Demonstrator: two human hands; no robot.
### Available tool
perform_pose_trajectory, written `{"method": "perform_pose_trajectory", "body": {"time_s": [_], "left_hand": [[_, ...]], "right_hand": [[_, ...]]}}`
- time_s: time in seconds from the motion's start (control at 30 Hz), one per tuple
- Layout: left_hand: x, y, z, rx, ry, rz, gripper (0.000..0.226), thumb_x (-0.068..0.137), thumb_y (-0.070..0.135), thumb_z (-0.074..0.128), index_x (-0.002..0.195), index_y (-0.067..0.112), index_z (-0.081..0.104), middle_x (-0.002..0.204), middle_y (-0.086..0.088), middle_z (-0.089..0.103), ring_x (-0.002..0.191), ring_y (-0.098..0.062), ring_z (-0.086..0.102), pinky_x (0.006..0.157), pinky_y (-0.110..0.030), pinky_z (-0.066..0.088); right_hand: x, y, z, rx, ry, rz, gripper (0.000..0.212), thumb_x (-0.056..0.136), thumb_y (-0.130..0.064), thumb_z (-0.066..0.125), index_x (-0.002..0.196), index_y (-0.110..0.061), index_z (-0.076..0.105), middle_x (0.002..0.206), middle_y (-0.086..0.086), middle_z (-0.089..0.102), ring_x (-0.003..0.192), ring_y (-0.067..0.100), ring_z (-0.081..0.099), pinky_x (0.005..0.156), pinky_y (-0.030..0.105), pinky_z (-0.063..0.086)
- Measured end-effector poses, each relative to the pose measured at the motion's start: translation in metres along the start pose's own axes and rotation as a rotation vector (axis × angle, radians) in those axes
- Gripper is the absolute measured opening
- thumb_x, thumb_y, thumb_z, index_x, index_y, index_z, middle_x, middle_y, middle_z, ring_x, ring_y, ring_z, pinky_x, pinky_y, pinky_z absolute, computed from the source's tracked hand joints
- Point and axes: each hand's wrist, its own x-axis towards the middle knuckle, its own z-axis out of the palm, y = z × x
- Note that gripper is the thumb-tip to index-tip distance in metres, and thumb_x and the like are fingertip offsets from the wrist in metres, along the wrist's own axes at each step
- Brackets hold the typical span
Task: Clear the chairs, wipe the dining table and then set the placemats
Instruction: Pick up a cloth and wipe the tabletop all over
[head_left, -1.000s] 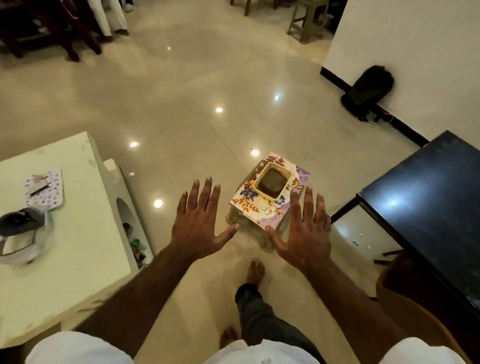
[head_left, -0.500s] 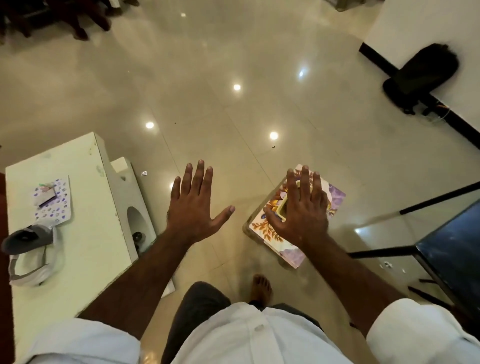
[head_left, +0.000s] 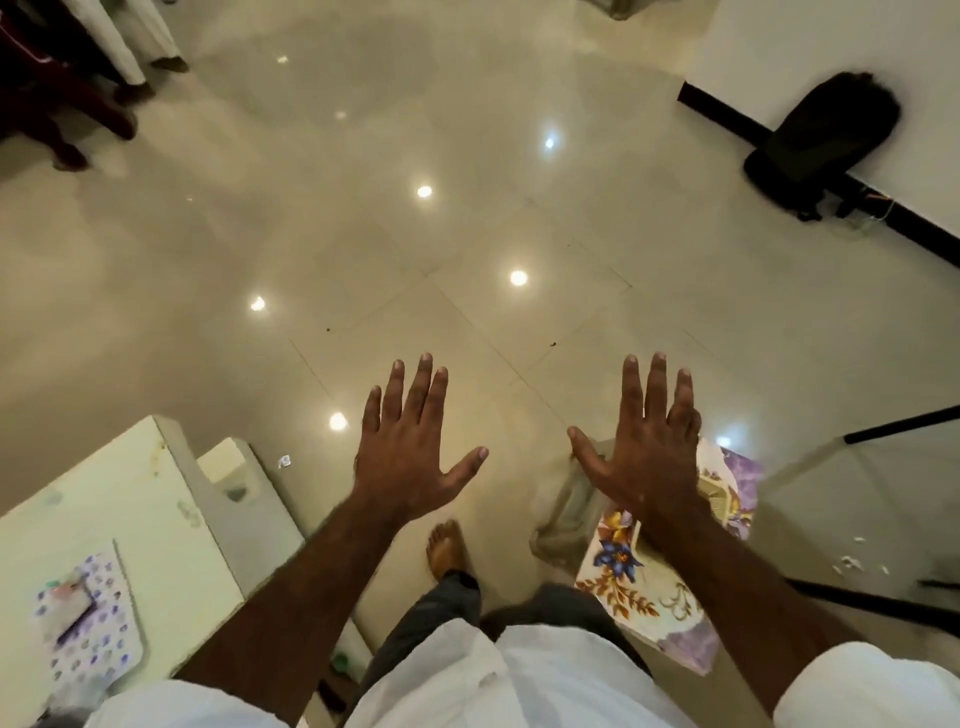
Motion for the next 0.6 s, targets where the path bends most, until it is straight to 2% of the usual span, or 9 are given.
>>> {"method": "perform_pose_trajectory", "body": {"time_s": [0.13,0.27,0.47,0.6], "left_hand": [[0.084,-0.03,-0.014,0.019,-0.023,0.136,0.114,0.096,0.093,0.026,0.177,0.019,-0.005,0.184,-0.003,-0.021,0.17,-0.032,-0.019,0.136,-0.063,0.011],[0.176,-0.023,-0.022,0.02,-0.063,0.259,0.115,0.095,0.094,0.026,0.177,0.019,-0.004,0.184,-0.003,-0.02,0.17,-0.032,-0.02,0.136,-0.063,0.01],[0.32,0.049,-0.026,0.055,-0.061,0.538,0.115,0.097,0.091,0.034,0.178,0.017,0.001,0.185,-0.002,-0.018,0.17,-0.031,-0.018,0.135,-0.063,0.013],[0.415,0.12,-0.032,0.054,-0.052,0.653,0.114,0.097,0.091,0.033,0.178,0.017,0.003,0.185,-0.001,-0.015,0.171,-0.03,-0.018,0.135,-0.062,0.014]], "right_hand": [[0.055,-0.025,-0.009,-0.021,0.034,0.118,0.12,0.088,-0.09,0.045,0.177,-0.024,-0.002,0.184,0.012,-0.01,0.168,0.046,0.002,0.126,0.068,0.027],[0.101,-0.02,-0.015,-0.019,0.094,0.239,0.118,0.089,-0.09,0.044,0.177,-0.024,0.0,0.184,0.011,-0.01,0.169,0.044,0.002,0.126,0.067,0.027],[0.17,0.038,-0.026,-0.021,0.161,0.449,0.117,0.089,-0.087,0.048,0.177,-0.02,0.007,0.184,0.013,-0.002,0.168,0.045,0.009,0.122,0.067,0.033],[0.216,0.091,-0.042,-0.002,0.151,0.574,0.117,0.089,-0.085,0.051,0.177,-0.019,0.01,0.184,0.014,0.001,0.167,0.046,0.01,0.12,0.067,0.037]]}}
